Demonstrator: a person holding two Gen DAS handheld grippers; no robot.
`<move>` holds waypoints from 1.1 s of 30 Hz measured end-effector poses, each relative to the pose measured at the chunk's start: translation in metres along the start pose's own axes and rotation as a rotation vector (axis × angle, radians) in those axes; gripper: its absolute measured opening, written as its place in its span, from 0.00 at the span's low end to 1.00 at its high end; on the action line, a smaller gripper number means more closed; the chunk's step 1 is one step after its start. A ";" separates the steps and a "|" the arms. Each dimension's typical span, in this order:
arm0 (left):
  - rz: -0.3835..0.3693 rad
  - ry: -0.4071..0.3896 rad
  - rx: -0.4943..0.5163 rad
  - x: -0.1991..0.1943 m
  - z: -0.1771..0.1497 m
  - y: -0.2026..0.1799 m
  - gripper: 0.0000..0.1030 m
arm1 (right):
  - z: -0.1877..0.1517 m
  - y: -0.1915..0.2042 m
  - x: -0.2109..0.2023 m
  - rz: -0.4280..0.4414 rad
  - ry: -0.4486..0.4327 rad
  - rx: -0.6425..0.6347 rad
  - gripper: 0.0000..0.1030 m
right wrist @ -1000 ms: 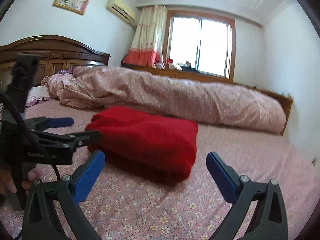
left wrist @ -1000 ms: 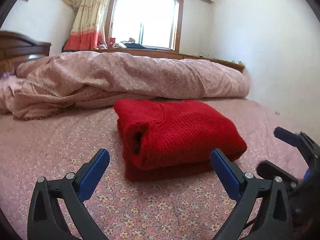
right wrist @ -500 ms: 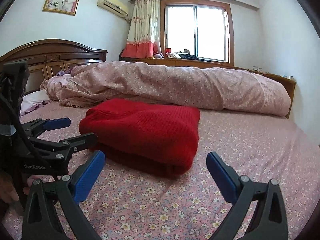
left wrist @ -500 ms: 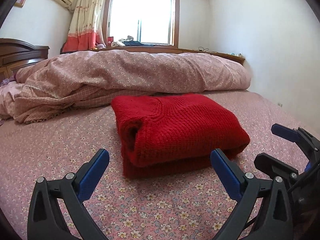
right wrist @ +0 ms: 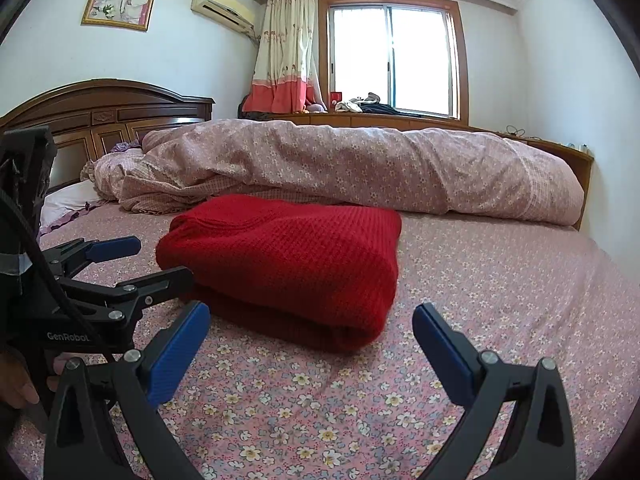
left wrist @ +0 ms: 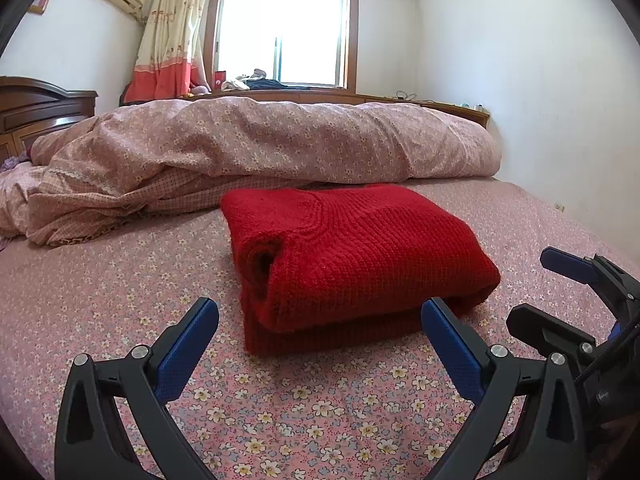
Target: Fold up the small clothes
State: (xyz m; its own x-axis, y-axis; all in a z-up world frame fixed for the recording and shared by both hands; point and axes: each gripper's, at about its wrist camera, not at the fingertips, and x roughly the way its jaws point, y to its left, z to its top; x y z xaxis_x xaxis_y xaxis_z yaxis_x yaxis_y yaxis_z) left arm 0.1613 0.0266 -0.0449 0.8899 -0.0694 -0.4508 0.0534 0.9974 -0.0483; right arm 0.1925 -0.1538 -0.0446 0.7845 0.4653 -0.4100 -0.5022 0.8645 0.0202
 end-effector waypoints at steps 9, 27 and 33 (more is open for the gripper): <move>0.000 0.007 0.003 0.000 0.000 -0.001 0.95 | -0.001 0.001 0.000 0.000 0.004 0.002 1.00; -0.002 0.006 0.010 0.001 0.000 -0.003 0.95 | -0.002 0.001 -0.001 0.002 0.008 0.005 1.00; -0.001 0.004 0.012 0.001 0.000 -0.003 0.95 | -0.002 0.001 -0.001 0.002 0.009 0.006 1.00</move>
State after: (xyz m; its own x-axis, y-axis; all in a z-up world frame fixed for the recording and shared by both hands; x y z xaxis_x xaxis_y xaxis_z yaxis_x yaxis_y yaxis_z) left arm 0.1621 0.0240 -0.0453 0.8878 -0.0708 -0.4548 0.0599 0.9975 -0.0384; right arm 0.1905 -0.1534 -0.0464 0.7805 0.4650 -0.4179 -0.5013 0.8649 0.0263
